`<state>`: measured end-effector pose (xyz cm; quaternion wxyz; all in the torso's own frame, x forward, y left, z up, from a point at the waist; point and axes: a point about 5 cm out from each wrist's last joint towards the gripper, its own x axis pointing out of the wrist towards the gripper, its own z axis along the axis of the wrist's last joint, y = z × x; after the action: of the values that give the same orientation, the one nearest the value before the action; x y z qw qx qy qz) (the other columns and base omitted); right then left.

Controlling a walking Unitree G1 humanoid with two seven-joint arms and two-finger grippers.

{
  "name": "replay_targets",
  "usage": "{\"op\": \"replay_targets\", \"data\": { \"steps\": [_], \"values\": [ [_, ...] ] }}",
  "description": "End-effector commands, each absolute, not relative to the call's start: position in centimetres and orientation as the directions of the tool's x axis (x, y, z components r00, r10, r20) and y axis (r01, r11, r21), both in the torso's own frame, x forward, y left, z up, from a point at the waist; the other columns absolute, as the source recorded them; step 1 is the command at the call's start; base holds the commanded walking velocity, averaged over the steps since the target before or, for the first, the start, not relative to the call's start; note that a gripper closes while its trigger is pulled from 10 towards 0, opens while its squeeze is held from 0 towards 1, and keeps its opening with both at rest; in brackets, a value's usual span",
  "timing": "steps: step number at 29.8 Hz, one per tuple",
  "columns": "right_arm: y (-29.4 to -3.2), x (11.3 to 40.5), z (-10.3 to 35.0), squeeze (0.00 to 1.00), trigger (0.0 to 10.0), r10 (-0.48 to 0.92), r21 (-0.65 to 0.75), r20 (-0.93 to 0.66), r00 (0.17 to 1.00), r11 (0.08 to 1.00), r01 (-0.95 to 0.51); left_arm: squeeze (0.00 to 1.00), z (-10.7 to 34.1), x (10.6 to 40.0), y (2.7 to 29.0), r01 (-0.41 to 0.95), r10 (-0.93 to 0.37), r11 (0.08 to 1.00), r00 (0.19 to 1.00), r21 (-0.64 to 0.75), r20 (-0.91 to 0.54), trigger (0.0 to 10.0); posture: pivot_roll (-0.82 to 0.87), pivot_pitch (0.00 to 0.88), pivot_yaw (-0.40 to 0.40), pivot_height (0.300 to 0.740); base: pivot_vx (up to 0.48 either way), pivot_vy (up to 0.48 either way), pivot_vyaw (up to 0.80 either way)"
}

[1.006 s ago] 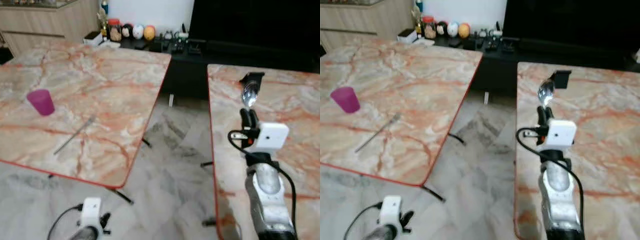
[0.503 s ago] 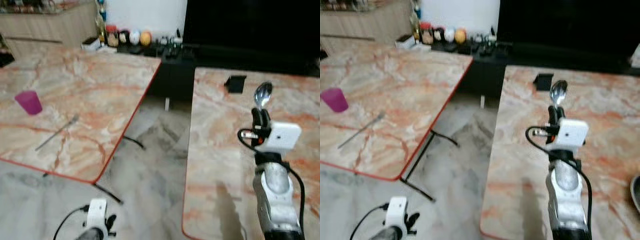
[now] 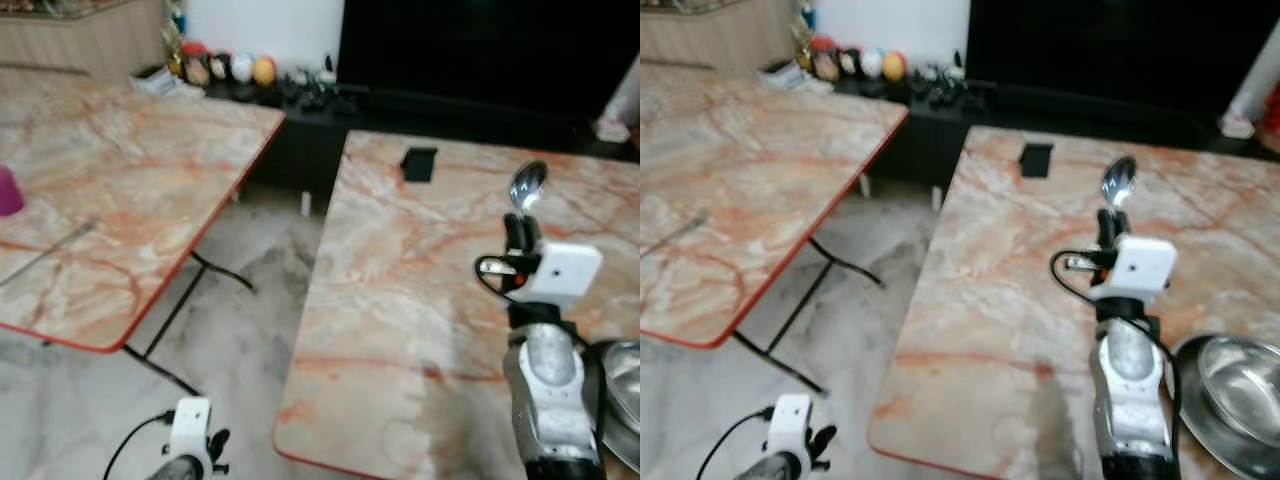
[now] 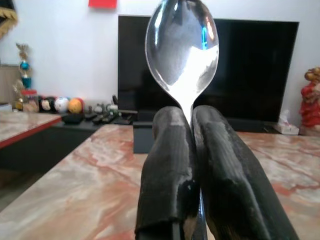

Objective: Setting the table

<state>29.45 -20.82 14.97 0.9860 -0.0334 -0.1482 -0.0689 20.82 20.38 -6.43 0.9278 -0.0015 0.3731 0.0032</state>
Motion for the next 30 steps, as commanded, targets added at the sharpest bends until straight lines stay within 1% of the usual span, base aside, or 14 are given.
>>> {"op": "replay_targets", "data": {
  "steps": [1,9,16,30],
  "values": [
    [-21.4,29.4,15.3,0.0,10.0,-0.141,-0.046,0.306,0.941,0.986,0.163,0.0,-6.5,20.9,20.0,-0.012,0.002,1.0,0.717,-0.01,-0.697,10.0,0.01,0.0,-0.038,0.727,0.0,-0.285,0.0],
    [-21.6,29.4,15.2,0.0,10.0,-0.147,-0.05,0.304,0.941,0.984,0.17,0.0,-6.5,20.7,20.7,-0.07,0.046,0.998,0.711,-0.006,-0.702,10.0,0.01,0.0,-0.036,0.727,0.0,0.0,0.0],
    [-22.0,29.4,15.4,0.0,10.0,-0.151,-0.054,0.308,0.939,0.983,0.176,0.0,-6.7,20.1,21.1,-0.068,0.048,0.998,0.703,0.0,-0.71,10.0,0.02,0.0,-0.04,0.727,0.0,0.0,0.0],
    [-22.1,29.6,15.5,0.0,10.0,-0.148,-0.058,0.312,0.939,0.983,0.174,0.0,-6.7,20.3,20.9,-0.066,0.041,0.998,0.706,-0.007,-0.707,10.0,0.01,0.0,-0.043,0.727,-0.295,0.0,0.0]
  ]
}}
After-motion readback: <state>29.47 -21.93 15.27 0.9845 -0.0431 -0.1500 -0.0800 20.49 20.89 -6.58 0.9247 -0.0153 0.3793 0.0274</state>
